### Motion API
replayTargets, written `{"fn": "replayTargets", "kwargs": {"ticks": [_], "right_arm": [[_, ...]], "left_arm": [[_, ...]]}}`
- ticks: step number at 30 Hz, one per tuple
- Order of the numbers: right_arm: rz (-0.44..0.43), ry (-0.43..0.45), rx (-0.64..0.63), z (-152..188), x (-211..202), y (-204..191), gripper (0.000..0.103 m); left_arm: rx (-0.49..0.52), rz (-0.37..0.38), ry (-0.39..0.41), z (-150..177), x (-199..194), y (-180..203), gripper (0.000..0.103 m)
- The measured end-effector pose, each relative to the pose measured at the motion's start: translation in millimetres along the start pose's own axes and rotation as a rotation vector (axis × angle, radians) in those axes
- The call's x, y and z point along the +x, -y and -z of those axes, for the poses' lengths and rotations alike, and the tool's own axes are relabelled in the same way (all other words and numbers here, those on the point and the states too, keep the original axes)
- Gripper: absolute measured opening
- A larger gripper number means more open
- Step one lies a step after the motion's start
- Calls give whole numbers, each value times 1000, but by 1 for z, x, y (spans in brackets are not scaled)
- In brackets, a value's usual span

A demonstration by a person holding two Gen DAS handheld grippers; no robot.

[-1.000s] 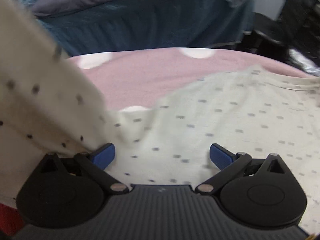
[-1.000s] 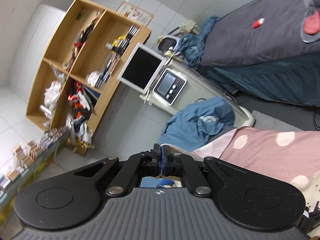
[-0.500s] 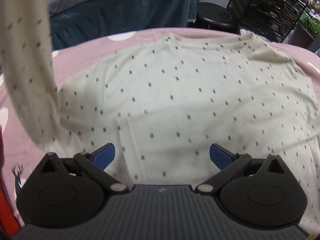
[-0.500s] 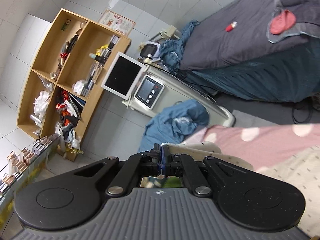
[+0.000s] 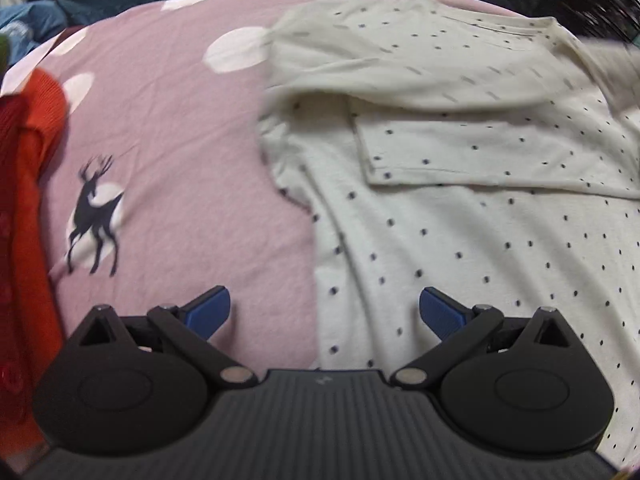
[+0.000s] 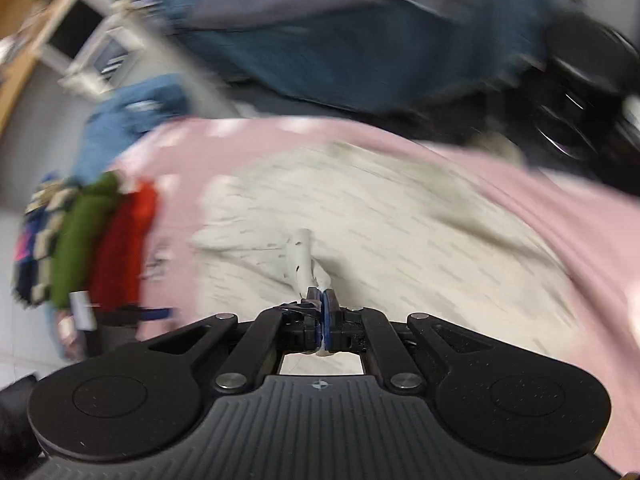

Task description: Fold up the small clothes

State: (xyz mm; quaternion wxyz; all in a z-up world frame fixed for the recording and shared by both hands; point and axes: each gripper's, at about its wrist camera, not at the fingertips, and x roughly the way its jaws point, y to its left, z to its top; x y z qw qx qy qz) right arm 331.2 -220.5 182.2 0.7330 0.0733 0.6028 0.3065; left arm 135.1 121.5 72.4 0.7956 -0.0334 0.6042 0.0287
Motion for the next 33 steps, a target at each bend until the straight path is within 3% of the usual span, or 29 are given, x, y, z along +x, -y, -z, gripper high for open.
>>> {"fn": "replayTargets", "kwargs": {"ticks": [4, 6, 12, 13, 14, 16, 17, 21, 26, 33], "right_arm": [[51, 4, 102, 25, -4, 43, 3], [98, 5, 69, 33, -4, 44, 3], [101, -6, 18, 38, 0, 48, 4], [134, -8, -1, 39, 0, 49, 9], [191, -5, -18, 40, 2, 51, 29], [358, 61, -8, 47, -2, 58, 51], [387, 111, 2, 52, -6, 59, 49], [264, 229, -46, 80, -10, 36, 46], [309, 249, -235, 114, 36, -10, 46], [374, 260, -144, 116, 89, -19, 47]], "left_arm": [[-40, -5, 8, 2, -8, -7, 103], [-46, -4, 8, 1, -12, -5, 103], [-56, 14, 3, 2, -18, 12, 103], [-49, 10, 2, 1, -17, 19, 103], [-40, 6, 2, 3, -18, 21, 103], [-25, 1, 4, 7, -20, 29, 103], [-23, 1, 5, 10, -22, 31, 103], [-42, 8, 14, 20, -27, 35, 103], [-39, -23, 31, 28, -27, 51, 103], [5, -54, 22, 29, -26, 60, 103]]}}
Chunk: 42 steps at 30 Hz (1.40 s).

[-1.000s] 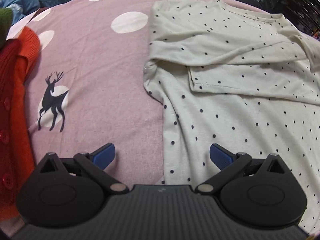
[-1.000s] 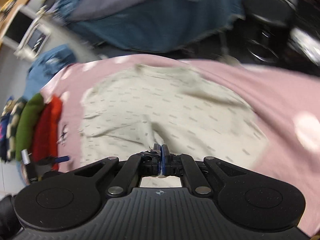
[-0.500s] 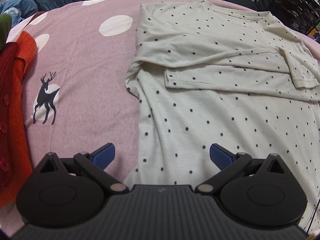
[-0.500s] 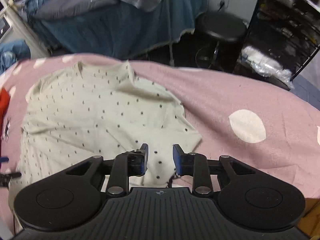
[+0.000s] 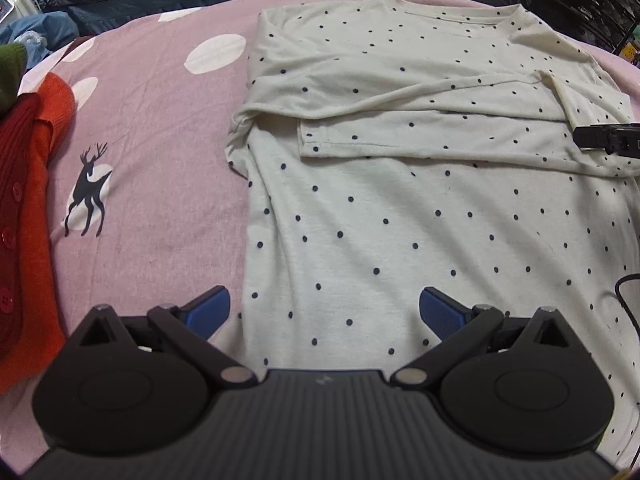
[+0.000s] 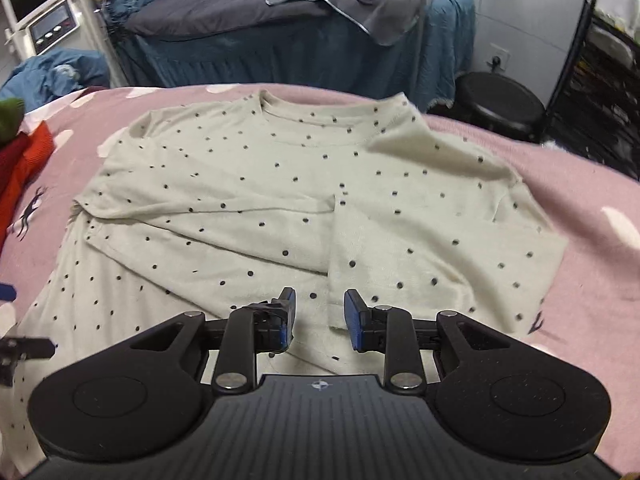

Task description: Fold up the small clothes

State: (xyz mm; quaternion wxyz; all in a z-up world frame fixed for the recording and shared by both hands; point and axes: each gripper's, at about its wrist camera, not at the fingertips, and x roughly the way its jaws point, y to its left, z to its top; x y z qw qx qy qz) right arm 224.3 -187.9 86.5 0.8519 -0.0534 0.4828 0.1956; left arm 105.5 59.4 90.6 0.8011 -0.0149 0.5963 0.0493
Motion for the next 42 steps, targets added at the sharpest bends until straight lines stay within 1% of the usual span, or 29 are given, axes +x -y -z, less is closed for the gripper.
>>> {"fn": "replayTargets", "kwargs": {"ticks": [1, 3, 4, 6, 8, 9, 11, 13, 15, 17, 19, 22, 25, 27, 30, 32, 34, 36, 37, 39, 40, 42], "right_arm": [[14, -4, 9, 0, 3, 0, 47], [71, -19, 5, 2, 9, -5, 47], [79, -26, 5, 3, 11, -3, 46], [91, -25, 2, 9, 12, -3, 35], [103, -10, -12, 13, 9, -1, 8], [95, -1, -7, 14, 6, 1, 4], [86, 32, 32, 15, -8, 9, 3], [61, 70, 50, 16, -27, 16, 3], [31, 102, 15, 18, -48, 20, 3], [36, 110, -28, 24, -62, 24, 3], [66, 90, -34, 33, -67, 33, 3], [77, 55, -26, 45, -67, 45, 3], [92, 20, -33, 54, -67, 47, 3], [119, -17, 5, 60, -60, 52, 5], [121, -18, 72, 64, -58, 58, 8], [136, 22, 110, 62, -66, 57, 18], [110, 98, 162, 57, -79, 55, 18], [107, 155, 219, 48, -84, 56, 24], [113, 158, 245, 44, -81, 58, 28], [136, 149, 291, 35, -68, 66, 29], [133, 143, 311, 32, -60, 69, 31], [100, 104, 360, 30, -42, 77, 32]], "left_arm": [[-8, 2, -7, 0, 1, -1, 103], [-34, 6, -16, 1, 3, -5, 103], [-48, 8, -24, 1, 4, -7, 103], [-73, 4, -46, 2, 8, -10, 103], [-100, 6, -54, 4, 9, -15, 103], [-110, 8, -54, 5, 9, -16, 103], [-123, 14, -53, 6, 8, -19, 103], [-127, 29, -49, 7, 5, -20, 103], [-123, 43, -48, 7, 4, -19, 103], [-118, 41, -47, 8, 4, -17, 103], [-118, 37, -54, 8, 5, -17, 103], [-116, 31, -65, 10, 6, -19, 103], [-99, 11, -65, 12, 4, -27, 103], [-95, 3, -71, 14, 3, -33, 103], [-95, -19, -71, 20, 0, -43, 103], [-99, -30, -73, 24, -3, -49, 103], [-111, -32, -81, 28, -3, -53, 103], [-126, -33, -88, 31, -3, -56, 103], [-131, -32, -92, 34, -3, -57, 103], [-136, -28, -92, 36, -3, -55, 103], [-132, -25, -86, 37, -5, -53, 103], [-114, -18, -77, 37, -8, -47, 103]]}}
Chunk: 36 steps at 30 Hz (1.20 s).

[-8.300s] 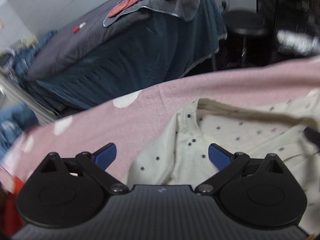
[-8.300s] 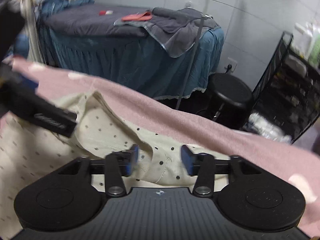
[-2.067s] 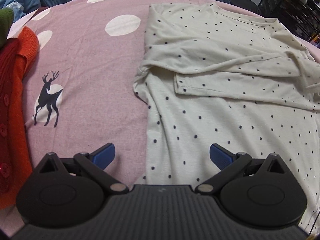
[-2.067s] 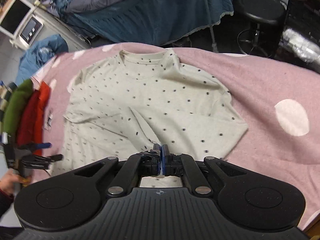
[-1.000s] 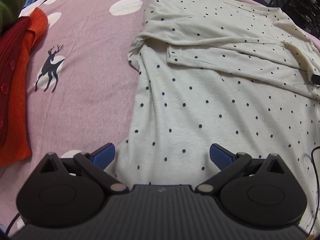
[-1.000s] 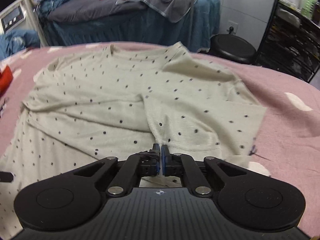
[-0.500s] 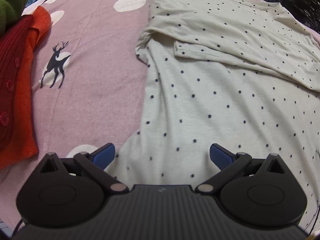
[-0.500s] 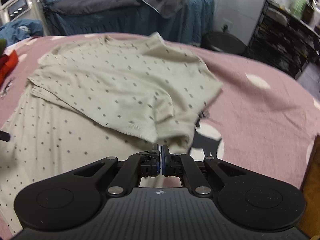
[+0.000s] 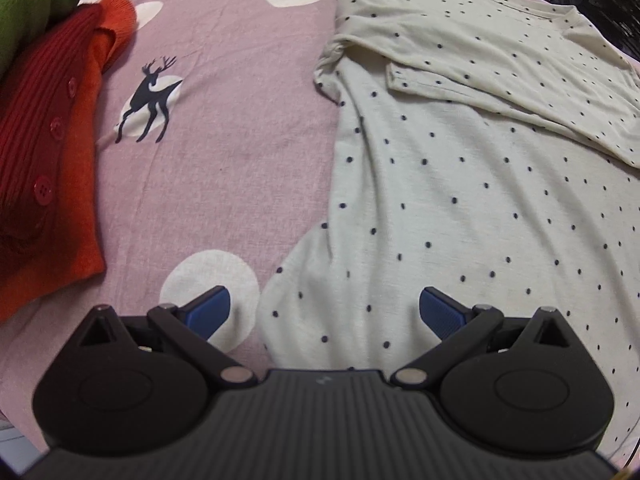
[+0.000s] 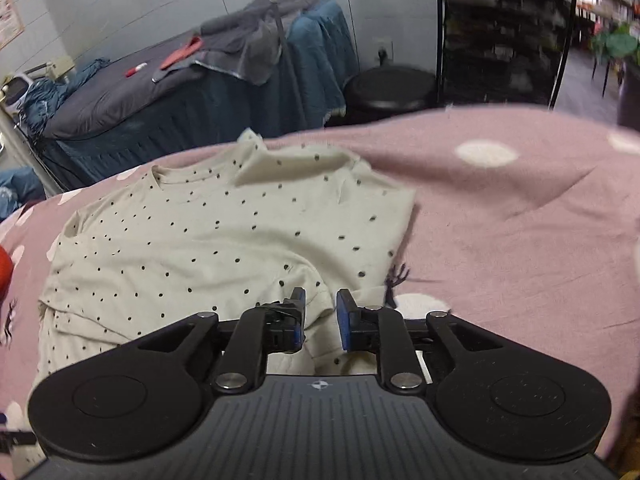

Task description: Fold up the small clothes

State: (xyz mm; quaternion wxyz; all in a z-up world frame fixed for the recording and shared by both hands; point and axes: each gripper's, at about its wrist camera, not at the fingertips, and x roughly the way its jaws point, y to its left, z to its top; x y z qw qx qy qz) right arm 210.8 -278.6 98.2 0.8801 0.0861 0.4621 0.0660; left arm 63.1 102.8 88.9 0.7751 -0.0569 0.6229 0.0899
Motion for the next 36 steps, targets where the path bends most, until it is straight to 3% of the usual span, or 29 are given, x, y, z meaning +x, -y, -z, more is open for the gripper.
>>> {"fn": "replayTargets", "kwargs": {"ticks": [5, 6, 7, 12, 15, 18, 20, 23, 26, 30, 36], "right_arm": [[-2, -57, 67, 3, 22, 0, 33], [-8, -55, 66, 2, 20, -1, 27], [-21, -50, 62, 1, 18, -1, 4], [71, 33, 28, -12, 2, 9, 2], [98, 40, -23, -22, 6, 13, 2], [83, -4, -37, -30, 18, 16, 11], [100, -17, -20, -32, 19, 15, 24], [5, 64, -38, -24, -4, 4, 24], [-61, 9, -84, -2, -7, -12, 23], [6, -58, -107, 28, 3, -15, 28], [-2, -12, -37, 36, -32, -10, 36]], "left_arm": [[49, -1, 3, 7, -2, 12, 103], [50, -5, -3, 8, 0, 13, 103], [48, -7, -10, 9, 1, 13, 103], [16, -7, -34, 12, 6, 6, 103], [19, -14, -33, 10, 5, 3, 103], [29, -17, -19, 7, 2, 3, 103], [38, -17, -6, 6, 1, 4, 103], [38, -20, 1, 7, 1, 5, 103], [34, -16, -18, 10, 7, 5, 103], [59, -31, -30, 13, 11, 8, 103], [46, -32, -13, 16, 10, -1, 103]]}}
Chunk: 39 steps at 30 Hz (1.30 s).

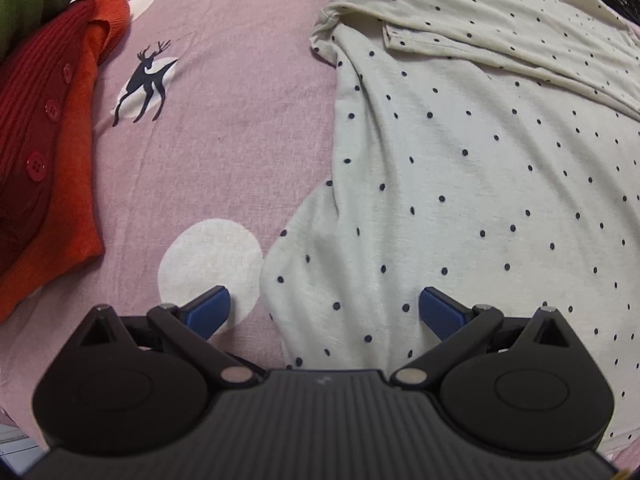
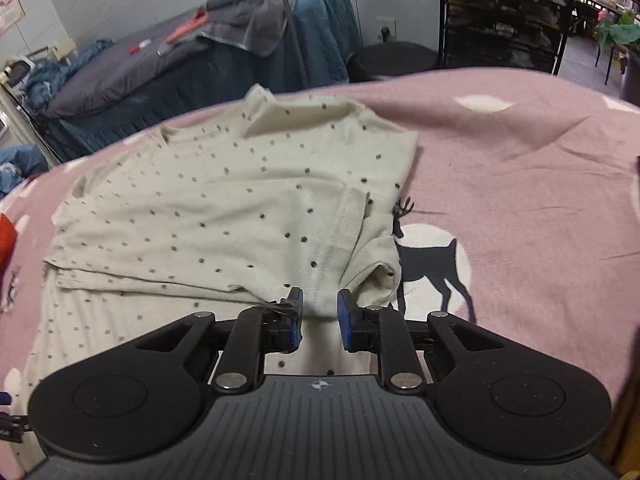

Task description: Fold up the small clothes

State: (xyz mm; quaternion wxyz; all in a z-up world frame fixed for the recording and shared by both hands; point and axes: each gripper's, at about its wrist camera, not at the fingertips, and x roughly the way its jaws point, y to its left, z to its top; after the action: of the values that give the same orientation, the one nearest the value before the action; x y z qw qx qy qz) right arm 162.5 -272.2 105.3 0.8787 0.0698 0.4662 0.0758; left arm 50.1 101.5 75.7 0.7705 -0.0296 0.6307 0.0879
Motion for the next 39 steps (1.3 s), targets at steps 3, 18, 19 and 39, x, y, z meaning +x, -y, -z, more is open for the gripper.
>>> {"fn": "replayTargets", "kwargs": {"ticks": [3, 18, 19, 39], "right_arm": [[-33, 19, 2, 7, -38, -1, 61], [-139, -119, 155, 124, -201, 39, 86], [-135, -121, 176, 133, -204, 40, 88], [-8, -135, 240, 180, -165, 11, 91]], "left_arm": [[-5, 12, 5, 2, 0, -5, 103], [170, 72, 42, 52, -28, -56, 103], [159, 84, 49, 55, -30, -61, 103], [-9, 356, 148, 39, -59, -94, 103]]}}
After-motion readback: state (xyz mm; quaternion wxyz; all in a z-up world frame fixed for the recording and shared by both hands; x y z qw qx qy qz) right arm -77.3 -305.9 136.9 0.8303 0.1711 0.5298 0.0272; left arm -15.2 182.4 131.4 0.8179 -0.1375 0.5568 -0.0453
